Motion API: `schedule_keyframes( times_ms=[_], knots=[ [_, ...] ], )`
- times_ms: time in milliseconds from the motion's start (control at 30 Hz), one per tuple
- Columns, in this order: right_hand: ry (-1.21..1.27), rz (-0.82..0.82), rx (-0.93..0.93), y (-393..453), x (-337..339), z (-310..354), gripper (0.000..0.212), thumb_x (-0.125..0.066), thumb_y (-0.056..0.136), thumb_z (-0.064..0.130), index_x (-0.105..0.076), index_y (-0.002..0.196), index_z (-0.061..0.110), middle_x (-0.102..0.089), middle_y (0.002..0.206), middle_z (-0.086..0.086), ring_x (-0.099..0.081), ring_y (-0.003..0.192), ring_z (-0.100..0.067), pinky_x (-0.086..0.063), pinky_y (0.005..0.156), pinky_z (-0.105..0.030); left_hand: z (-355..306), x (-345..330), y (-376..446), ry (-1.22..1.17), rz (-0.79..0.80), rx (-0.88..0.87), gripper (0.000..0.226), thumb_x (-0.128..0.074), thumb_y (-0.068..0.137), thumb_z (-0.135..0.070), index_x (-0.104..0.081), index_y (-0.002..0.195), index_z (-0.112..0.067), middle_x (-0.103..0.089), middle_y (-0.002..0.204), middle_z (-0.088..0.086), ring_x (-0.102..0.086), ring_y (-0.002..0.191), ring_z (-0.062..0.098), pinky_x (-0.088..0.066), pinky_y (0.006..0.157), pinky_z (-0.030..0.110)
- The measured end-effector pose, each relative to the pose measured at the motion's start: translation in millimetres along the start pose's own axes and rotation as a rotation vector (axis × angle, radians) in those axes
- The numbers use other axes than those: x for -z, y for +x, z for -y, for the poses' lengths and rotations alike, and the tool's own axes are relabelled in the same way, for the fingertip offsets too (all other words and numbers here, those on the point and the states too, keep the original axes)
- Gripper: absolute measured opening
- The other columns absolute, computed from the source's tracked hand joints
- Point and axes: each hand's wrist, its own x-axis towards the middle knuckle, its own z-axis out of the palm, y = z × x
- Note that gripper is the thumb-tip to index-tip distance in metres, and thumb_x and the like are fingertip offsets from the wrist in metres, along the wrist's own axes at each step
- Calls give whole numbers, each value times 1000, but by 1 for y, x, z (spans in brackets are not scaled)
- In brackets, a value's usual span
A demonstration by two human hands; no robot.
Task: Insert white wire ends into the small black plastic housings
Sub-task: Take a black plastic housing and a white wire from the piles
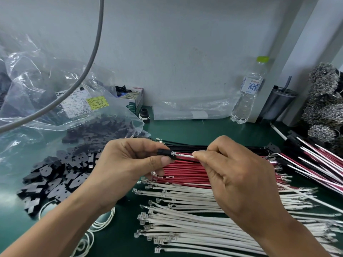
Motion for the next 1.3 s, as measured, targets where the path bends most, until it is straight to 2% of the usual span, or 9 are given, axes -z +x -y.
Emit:
schedule_keyframes(
  times_ms=[167,333,500,567,633,733,933,1133,1300],
  knots=[
    [110,-21,-6,-2,-6,4,14,-66,94,11,-76,102,15,-57,85,6,-52,63,-12,-47,48,-34,0,-1,-1,7,17,-5,27,-84,66,-22,-83,92,-15,-77,77,17,-70,62,18,-55,56,20],
    [380,-23,-131,-4,-13,7,18,-58,97,19,-75,103,19,-55,90,13,-58,79,-5,-44,69,-12,-2,2,-3,64,23,-8,27,-85,66,-27,-84,92,-19,-76,72,15,-69,59,16,-52,52,20],
    [141,-30,11,-3,-20,10,17,-65,93,6,-74,107,11,-56,88,3,-51,66,-13,-48,51,-36,-1,-2,-4,112,28,-28,20,-85,68,-17,-84,86,-23,-77,69,8,-69,54,11,-49,51,11],
    [238,-35,-13,-4,-22,8,15,-63,96,12,-75,106,13,-57,89,5,-55,69,-12,-50,56,-33,-1,-2,-4,113,27,-20,21,-86,66,-21,-84,87,-24,-77,69,9,-69,54,12,-49,50,13],
    [359,-24,-86,-5,-20,6,15,-62,97,20,-75,103,17,-57,90,10,-59,76,-9,-50,64,-24,-1,-1,-3,90,30,-9,26,-87,63,-28,-84,88,-23,-76,67,10,-67,52,12,-48,47,15],
    [388,7,-169,-3,-16,2,10,-65,94,30,-73,92,24,-57,86,16,-59,78,-7,-42,66,-13,0,-3,-2,79,27,-2,30,-87,61,-32,-84,89,-22,-75,66,10,-64,50,10,-46,46,17],
    [337,-20,-134,-2,-20,7,13,-65,94,26,-67,83,20,-51,81,15,-51,72,-3,-38,65,-11,3,-1,-2,94,72,-6,27,-86,63,-34,-84,87,-21,-73,64,12,-61,50,9,-44,47,16],
    [295,-28,-30,-1,-22,10,25,-56,99,32,-67,82,17,-52,81,11,-49,68,-5,-42,59,-21,1,2,-3,113,108,-35,25,-85,67,-33,-84,89,-22,-73,65,15,-62,53,14,-44,49,16],
    [156,-111,-19,6,-9,2,22,-56,99,39,-68,87,25,-54,85,15,-52,75,-6,-44,62,-25,5,-1,1,15,45,-62,28,-85,66,-28,-83,92,-19,-75,70,17,-67,55,18,-47,47,20]
  ],
)
